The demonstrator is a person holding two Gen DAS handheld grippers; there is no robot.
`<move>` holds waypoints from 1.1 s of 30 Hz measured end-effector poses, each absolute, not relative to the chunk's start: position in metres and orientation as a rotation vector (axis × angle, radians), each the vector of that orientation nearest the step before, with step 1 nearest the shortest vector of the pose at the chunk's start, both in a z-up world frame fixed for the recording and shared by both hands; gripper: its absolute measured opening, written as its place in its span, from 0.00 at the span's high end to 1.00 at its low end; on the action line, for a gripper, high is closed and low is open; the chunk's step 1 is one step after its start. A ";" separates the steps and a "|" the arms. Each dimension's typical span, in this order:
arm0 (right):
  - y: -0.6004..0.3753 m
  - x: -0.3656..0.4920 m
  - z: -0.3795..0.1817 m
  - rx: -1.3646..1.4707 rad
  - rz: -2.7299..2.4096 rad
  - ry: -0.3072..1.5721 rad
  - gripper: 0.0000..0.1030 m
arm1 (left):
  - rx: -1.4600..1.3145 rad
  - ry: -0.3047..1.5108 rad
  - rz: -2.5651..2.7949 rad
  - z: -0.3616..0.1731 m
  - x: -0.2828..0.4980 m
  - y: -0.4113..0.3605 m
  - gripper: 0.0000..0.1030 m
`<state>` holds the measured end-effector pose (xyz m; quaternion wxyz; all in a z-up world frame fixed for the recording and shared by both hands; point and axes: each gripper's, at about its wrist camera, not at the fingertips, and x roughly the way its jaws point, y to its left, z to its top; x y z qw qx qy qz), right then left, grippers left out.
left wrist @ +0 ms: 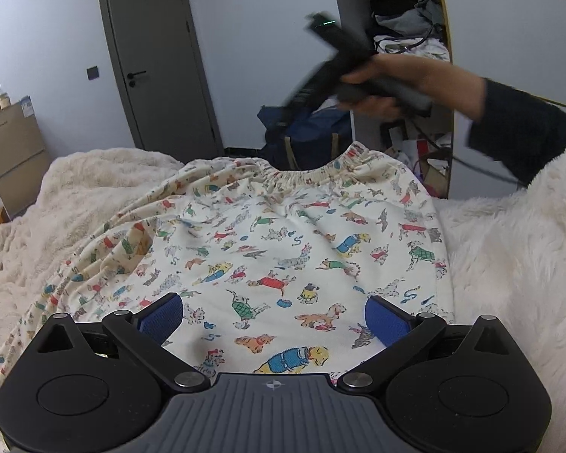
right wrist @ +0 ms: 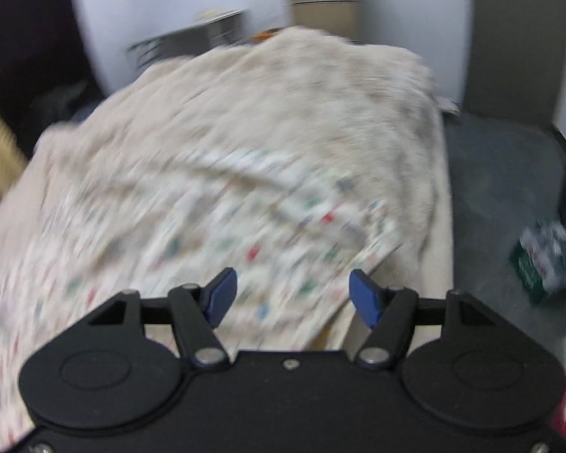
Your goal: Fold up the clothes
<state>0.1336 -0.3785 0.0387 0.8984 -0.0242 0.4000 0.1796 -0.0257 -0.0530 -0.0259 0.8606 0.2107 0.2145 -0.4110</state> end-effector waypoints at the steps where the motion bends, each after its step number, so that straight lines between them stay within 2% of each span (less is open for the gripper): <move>1: -0.375 0.125 0.035 -0.064 0.392 0.838 0.60 | 0.446 0.447 -0.860 -0.026 -0.026 -0.053 0.00; 2: -0.372 0.118 0.030 -0.079 0.406 0.855 0.65 | 0.456 0.442 -0.854 -0.024 -0.027 -0.054 0.00; 3: -0.368 0.109 0.017 -0.112 0.413 0.896 0.76 | 0.463 0.435 -0.851 -0.023 -0.029 -0.055 0.00; 4: -0.365 0.105 0.002 -0.149 0.396 0.942 0.80 | 0.471 0.427 -0.848 -0.022 -0.030 -0.056 0.00; 7: -0.371 0.101 -0.034 -0.142 0.364 1.036 0.80 | 0.484 0.393 -0.839 -0.018 -0.035 -0.057 0.00; 9: -0.377 0.098 -0.038 -0.068 0.366 1.029 0.78 | 0.495 0.363 -0.841 -0.016 -0.040 -0.057 0.00; 11: -0.380 0.094 -0.029 -0.030 0.373 0.991 0.72 | 0.522 0.345 -0.855 -0.016 -0.047 -0.058 0.00; 13: -0.384 0.091 -0.024 -0.001 0.399 0.976 0.59 | 0.550 0.342 -0.869 -0.018 -0.051 -0.061 0.01; 16: -0.394 0.088 -0.031 0.017 0.448 1.002 0.59 | 0.550 0.369 -0.893 -0.021 -0.050 -0.062 0.05; 17: -0.398 0.087 -0.033 0.043 0.460 0.997 0.62 | 0.536 0.386 -0.904 -0.022 -0.047 -0.061 0.06; 19: -0.414 0.088 -0.036 0.161 0.515 0.961 0.93 | 0.523 0.398 -0.913 -0.022 -0.045 -0.059 0.06; 25: -0.512 0.075 -0.044 0.839 0.600 0.675 0.94 | 0.512 0.386 -0.907 -0.020 -0.044 -0.057 0.06; 28: -0.538 0.055 -0.053 0.929 0.581 0.597 0.94 | 0.494 0.382 -0.907 -0.016 -0.042 -0.056 0.06; 33: -0.533 0.047 -0.089 0.849 0.490 0.766 0.94 | 0.456 0.397 -0.861 -0.009 -0.029 -0.041 0.06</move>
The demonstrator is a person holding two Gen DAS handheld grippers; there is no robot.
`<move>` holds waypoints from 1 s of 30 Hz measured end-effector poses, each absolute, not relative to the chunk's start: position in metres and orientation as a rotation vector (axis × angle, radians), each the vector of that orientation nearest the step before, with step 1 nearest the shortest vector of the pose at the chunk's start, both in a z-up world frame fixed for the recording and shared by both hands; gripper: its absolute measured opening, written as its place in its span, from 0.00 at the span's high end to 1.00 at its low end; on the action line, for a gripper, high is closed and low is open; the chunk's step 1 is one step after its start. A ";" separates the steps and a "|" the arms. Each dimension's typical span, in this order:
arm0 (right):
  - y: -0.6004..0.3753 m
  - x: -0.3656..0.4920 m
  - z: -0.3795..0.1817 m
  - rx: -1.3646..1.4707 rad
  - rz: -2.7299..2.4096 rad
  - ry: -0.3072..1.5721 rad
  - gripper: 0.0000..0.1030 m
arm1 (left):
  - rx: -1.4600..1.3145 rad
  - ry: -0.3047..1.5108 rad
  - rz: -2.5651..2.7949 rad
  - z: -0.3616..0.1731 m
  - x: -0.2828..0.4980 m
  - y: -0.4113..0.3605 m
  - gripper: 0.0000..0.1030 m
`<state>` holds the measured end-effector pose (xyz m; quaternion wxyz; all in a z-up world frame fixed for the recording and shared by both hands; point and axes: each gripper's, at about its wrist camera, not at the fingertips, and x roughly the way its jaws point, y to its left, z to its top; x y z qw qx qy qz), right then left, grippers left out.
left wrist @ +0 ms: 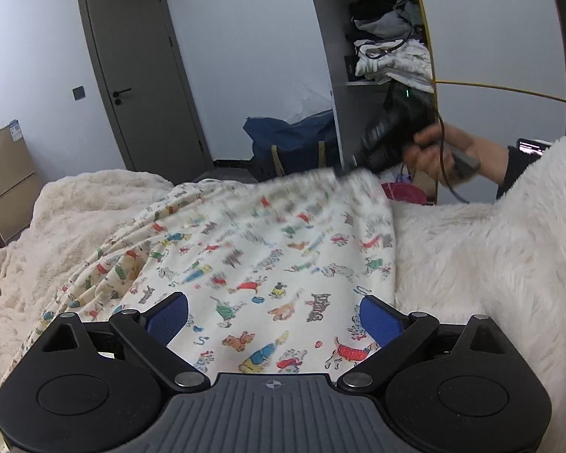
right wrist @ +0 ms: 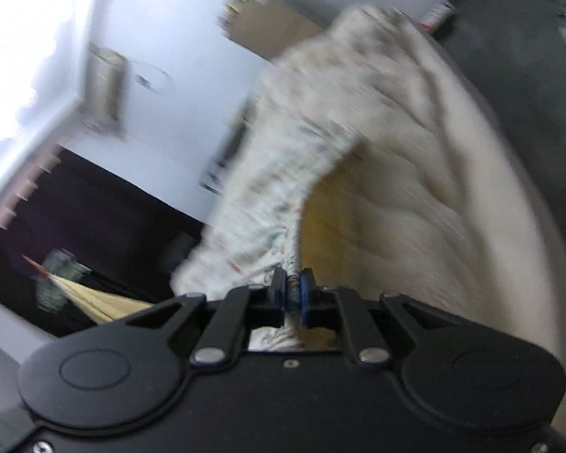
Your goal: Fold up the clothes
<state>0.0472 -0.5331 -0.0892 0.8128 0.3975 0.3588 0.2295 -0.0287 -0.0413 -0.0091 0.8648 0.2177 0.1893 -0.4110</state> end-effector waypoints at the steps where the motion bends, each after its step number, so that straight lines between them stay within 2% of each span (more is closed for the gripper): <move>1: -0.530 0.047 -0.095 0.825 0.475 0.797 0.93 | 0.448 0.399 -0.845 -0.007 -0.025 -0.037 0.06; 3: -0.521 0.047 -0.090 0.740 0.452 0.819 0.87 | 0.431 0.404 -0.813 -0.003 -0.017 -0.028 0.06; 5: -0.510 0.045 -0.072 0.597 0.409 0.834 0.77 | 0.415 0.409 -0.780 0.002 -0.010 -0.020 0.06; 6: -0.504 0.043 -0.059 0.505 0.374 0.834 0.64 | 0.406 0.411 -0.764 0.004 -0.006 -0.016 0.05; 7: -0.497 0.041 -0.046 0.412 0.323 0.825 0.61 | 0.398 0.413 -0.748 0.006 -0.002 -0.011 0.05; 10: -0.473 0.036 -0.011 0.210 0.203 0.758 0.60 | 0.368 0.424 -0.694 0.012 0.012 0.003 0.03; 13: -0.444 0.035 0.012 0.184 0.303 0.711 0.56 | 0.330 0.472 -0.583 0.007 0.049 0.027 0.03; 20: -0.365 0.039 0.022 0.170 0.608 0.718 0.53 | 0.157 0.592 -0.404 -0.006 0.131 0.097 0.03; 24: -0.336 0.069 0.031 0.145 0.698 0.759 0.52 | 0.032 0.733 -0.299 -0.017 0.213 0.139 0.03; 30: -0.338 0.160 0.056 0.178 0.679 0.752 0.43 | -0.158 0.805 -0.315 -0.029 0.299 0.161 0.03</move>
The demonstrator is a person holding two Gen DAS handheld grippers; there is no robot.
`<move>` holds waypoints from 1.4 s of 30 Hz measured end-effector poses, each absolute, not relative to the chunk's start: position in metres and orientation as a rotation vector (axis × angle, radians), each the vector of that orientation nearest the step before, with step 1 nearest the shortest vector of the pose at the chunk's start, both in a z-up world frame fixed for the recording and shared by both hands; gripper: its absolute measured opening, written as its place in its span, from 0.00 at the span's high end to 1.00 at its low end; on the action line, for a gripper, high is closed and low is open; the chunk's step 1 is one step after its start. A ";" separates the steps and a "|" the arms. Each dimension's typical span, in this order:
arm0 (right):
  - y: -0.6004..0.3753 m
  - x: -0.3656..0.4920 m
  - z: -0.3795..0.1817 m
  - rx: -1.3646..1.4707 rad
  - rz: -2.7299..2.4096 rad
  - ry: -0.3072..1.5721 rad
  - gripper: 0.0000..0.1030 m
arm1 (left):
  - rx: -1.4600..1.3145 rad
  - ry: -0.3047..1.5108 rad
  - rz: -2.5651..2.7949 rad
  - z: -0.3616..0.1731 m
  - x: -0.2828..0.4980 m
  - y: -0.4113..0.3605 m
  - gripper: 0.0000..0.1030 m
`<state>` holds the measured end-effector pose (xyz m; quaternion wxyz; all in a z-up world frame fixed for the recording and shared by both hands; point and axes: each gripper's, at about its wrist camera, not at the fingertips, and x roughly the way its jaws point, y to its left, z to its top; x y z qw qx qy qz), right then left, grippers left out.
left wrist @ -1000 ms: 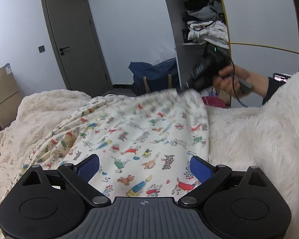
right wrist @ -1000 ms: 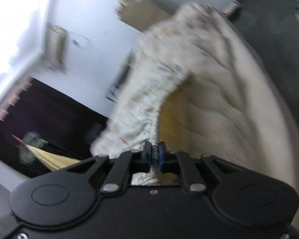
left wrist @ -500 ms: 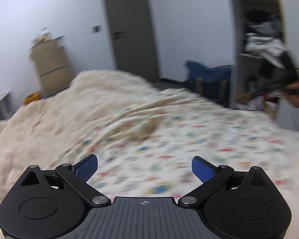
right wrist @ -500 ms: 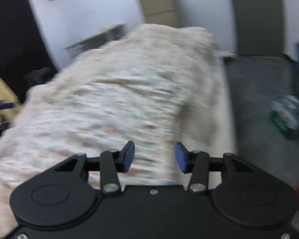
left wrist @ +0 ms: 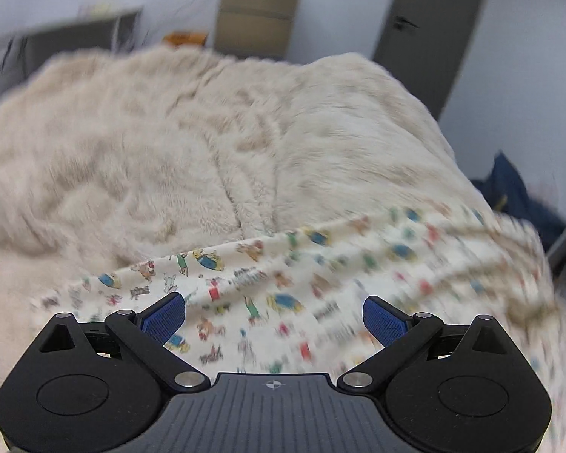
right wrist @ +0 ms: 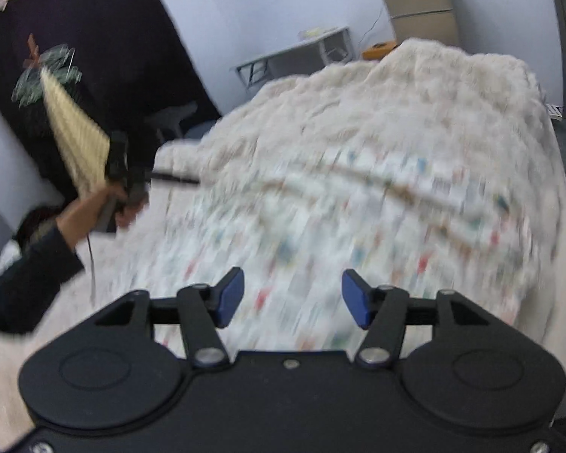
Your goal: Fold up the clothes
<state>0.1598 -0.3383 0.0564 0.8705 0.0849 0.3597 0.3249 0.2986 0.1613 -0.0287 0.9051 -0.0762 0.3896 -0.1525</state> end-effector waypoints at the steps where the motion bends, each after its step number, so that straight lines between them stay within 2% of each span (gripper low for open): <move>1: -0.336 0.181 0.057 0.176 0.680 0.763 0.41 | -0.136 0.786 -0.341 -0.026 0.308 0.159 0.03; 4: -0.330 0.245 0.060 0.171 0.682 0.795 0.36 | -0.055 0.717 -0.399 -0.018 0.330 0.144 0.03; 8: -0.321 0.330 0.064 0.165 0.685 0.838 0.36 | 0.045 0.679 -0.577 -0.017 0.364 0.121 0.03; 10: -0.318 0.368 0.064 0.163 0.688 0.861 0.36 | 0.078 0.723 -0.718 -0.027 0.381 0.107 0.06; 14: -0.309 0.416 0.029 0.149 0.711 0.966 0.38 | 0.089 0.807 -0.821 -0.054 0.409 0.101 0.20; 16: -0.307 0.436 0.008 0.141 0.736 1.037 0.43 | 0.050 0.843 -0.847 -0.064 0.421 0.106 0.25; 20: -0.309 0.449 -0.005 0.184 0.805 1.098 0.54 | -0.010 0.913 -0.920 -0.081 0.440 0.117 0.53; 21: -0.311 0.452 -0.006 0.212 0.838 1.103 0.65 | -0.013 0.929 -0.949 -0.083 0.442 0.120 0.59; 22: -0.312 0.454 -0.006 0.232 0.867 1.109 0.78 | -0.015 0.946 -0.973 -0.085 0.444 0.122 0.60; 25: -0.308 0.458 -0.009 0.238 0.916 1.132 0.85 | 0.005 0.970 -0.976 -0.087 0.447 0.126 0.64; 26: -0.304 0.458 -0.010 0.210 0.915 1.141 0.87 | 0.015 0.960 -0.976 -0.085 0.447 0.126 0.76; 27: -0.299 0.459 -0.013 0.181 0.913 1.148 0.93 | 0.024 0.951 -0.976 -0.082 0.447 0.125 0.90; 28: -0.296 0.461 -0.013 0.183 0.911 1.147 0.98 | 0.034 0.941 -0.975 -0.080 0.447 0.125 0.94; 29: -0.295 0.462 -0.011 0.191 0.906 1.139 0.99 | 0.043 0.932 -0.975 -0.077 0.447 0.125 0.98; 35: -0.322 0.471 0.023 0.319 0.840 0.971 1.00 | 0.107 0.835 -0.867 -0.048 0.454 0.128 0.99; 37: -0.330 0.475 0.030 0.343 0.810 0.937 1.00 | 0.081 0.838 -0.778 -0.043 0.455 0.132 0.95; 38: -0.334 0.476 0.032 0.347 0.780 0.925 1.00 | 0.068 0.839 -0.734 -0.041 0.456 0.135 0.89; 40: -0.337 0.479 0.030 0.310 0.657 0.918 0.98 | 0.042 0.840 -0.645 -0.036 0.457 0.140 0.69; 41: -0.337 0.477 0.027 0.284 0.603 0.927 0.94 | 0.029 0.840 -0.600 -0.034 0.457 0.142 0.55; 42: -0.338 0.475 0.024 0.259 0.544 0.950 0.86 | 0.016 0.839 -0.556 -0.032 0.458 0.144 0.48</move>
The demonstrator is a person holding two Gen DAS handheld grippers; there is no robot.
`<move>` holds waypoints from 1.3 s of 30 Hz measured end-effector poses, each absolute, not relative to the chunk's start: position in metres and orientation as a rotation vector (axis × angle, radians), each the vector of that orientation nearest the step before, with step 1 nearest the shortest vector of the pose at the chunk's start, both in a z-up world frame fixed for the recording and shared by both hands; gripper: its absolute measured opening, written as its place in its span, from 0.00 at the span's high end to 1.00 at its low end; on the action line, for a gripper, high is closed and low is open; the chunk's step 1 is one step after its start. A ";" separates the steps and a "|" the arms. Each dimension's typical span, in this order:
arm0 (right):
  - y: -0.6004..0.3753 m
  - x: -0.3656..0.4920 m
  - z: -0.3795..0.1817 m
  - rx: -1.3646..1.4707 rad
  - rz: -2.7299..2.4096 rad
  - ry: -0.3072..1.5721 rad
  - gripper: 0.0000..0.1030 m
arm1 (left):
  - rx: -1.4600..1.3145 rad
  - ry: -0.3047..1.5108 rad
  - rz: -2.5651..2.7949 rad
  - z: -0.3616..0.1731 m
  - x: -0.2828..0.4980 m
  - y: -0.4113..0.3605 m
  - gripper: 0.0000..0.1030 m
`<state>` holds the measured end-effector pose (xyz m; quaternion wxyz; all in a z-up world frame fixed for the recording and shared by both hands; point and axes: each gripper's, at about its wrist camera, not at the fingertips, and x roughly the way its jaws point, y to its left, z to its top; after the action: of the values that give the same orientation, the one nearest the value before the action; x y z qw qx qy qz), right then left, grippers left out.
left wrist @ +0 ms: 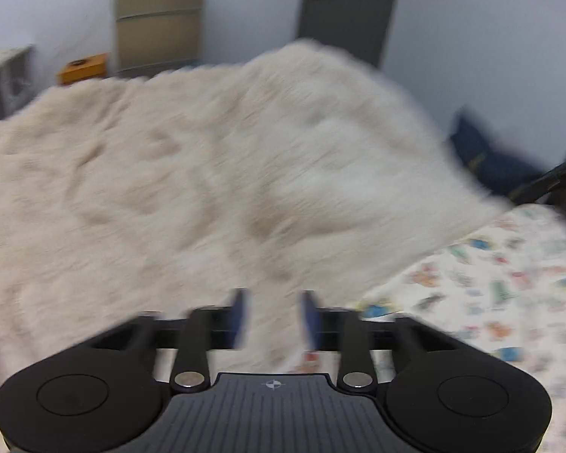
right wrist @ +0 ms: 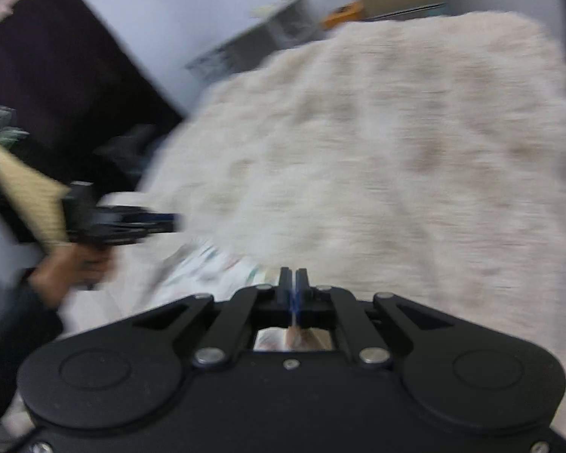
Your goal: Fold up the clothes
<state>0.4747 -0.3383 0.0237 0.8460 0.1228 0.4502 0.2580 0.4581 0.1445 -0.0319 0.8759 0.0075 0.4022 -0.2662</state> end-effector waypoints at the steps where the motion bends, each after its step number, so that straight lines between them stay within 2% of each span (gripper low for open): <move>1: -0.340 0.471 0.021 0.248 0.501 0.964 0.83 | 0.003 0.839 -0.511 -0.030 0.459 0.147 0.48; 2: -0.344 0.466 0.022 0.266 0.493 0.962 0.82 | -0.010 0.838 -0.467 -0.027 0.459 0.149 0.48; 4: -0.348 0.436 0.025 0.302 0.497 0.950 0.81 | -0.107 0.847 -0.401 -0.027 0.447 0.177 0.36; 5: -0.349 0.416 0.028 0.319 0.504 0.941 0.74 | -0.171 0.856 -0.376 -0.029 0.436 0.198 0.25; 6: -0.351 0.396 0.031 0.337 0.512 0.933 0.63 | -0.208 0.873 -0.354 -0.032 0.427 0.215 0.19; 7: -0.352 0.376 0.033 0.354 0.520 0.925 0.55 | -0.241 0.890 -0.327 -0.036 0.416 0.232 0.19; 10: -0.357 0.316 0.041 0.406 0.542 0.899 0.46 | -0.278 0.947 -0.191 -0.056 0.373 0.286 0.17; 13: -0.361 0.257 0.049 0.458 0.564 0.873 0.43 | -0.372 1.013 -0.063 -0.084 0.328 0.334 0.17; 17: -0.355 0.162 0.036 0.595 0.626 0.861 0.40 | -0.544 1.074 -0.096 -0.123 0.283 0.365 0.17; 20: -0.349 0.124 0.021 0.670 0.672 0.848 0.40 | -0.714 1.072 -0.219 -0.153 0.269 0.368 0.18; 22: -0.342 0.097 0.009 0.710 0.713 0.836 0.40 | -0.757 1.053 -0.257 -0.158 0.270 0.366 0.33; 24: -0.337 0.083 0.003 0.731 0.739 0.816 0.40 | -0.749 1.056 -0.246 -0.160 0.275 0.357 0.87; 25: -0.334 0.079 0.001 0.730 0.751 0.809 0.40 | -0.725 1.061 -0.234 -0.157 0.275 0.352 0.97; 29: -0.327 0.077 0.001 0.717 0.759 0.791 0.40 | -0.613 0.948 -0.101 -0.127 0.268 0.367 0.97; 31: -0.326 0.081 0.002 0.720 0.755 0.788 0.40 | -0.563 0.985 -0.098 -0.123 0.268 0.374 0.95; 32: -0.326 0.082 0.002 0.723 0.752 0.787 0.40 | -0.538 1.027 -0.117 -0.124 0.268 0.374 0.80; 33: -0.326 0.083 0.003 0.726 0.750 0.784 0.40 | -0.497 1.092 -0.148 -0.127 0.270 0.375 0.55; 35: -0.330 0.086 0.006 0.727 0.750 0.776 0.40 | -0.514 1.054 -0.125 -0.126 0.272 0.382 0.27; 36: -0.332 0.088 0.008 0.726 0.750 0.768 0.40 | -0.598 0.977 -0.079 -0.124 0.274 0.397 0.26; 39: -0.335 0.092 0.011 0.716 0.743 0.754 0.40 | -0.774 0.910 -0.071 -0.129 0.285 0.409 0.26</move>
<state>0.0919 -0.3346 0.0112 0.8027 0.3342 0.3517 0.3468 0.2851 0.4094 -0.1294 0.8263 -0.3642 0.4284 -0.0336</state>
